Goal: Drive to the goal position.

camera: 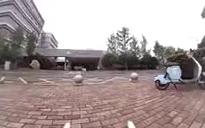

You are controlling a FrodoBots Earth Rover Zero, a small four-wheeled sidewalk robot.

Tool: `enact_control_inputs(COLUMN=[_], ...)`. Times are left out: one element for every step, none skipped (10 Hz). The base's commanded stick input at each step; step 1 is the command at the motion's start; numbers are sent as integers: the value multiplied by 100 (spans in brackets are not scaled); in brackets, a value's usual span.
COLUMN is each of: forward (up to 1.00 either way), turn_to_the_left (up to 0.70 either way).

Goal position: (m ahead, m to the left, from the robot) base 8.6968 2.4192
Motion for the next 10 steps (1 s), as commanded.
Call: enact_control_inputs(forward=[45, 45, 45, 45, 45, 45, 45, 45, 45, 45], turn_to_the_left=[0, 0, 0, 0, 0, 0, 0, 0, 0, 0])
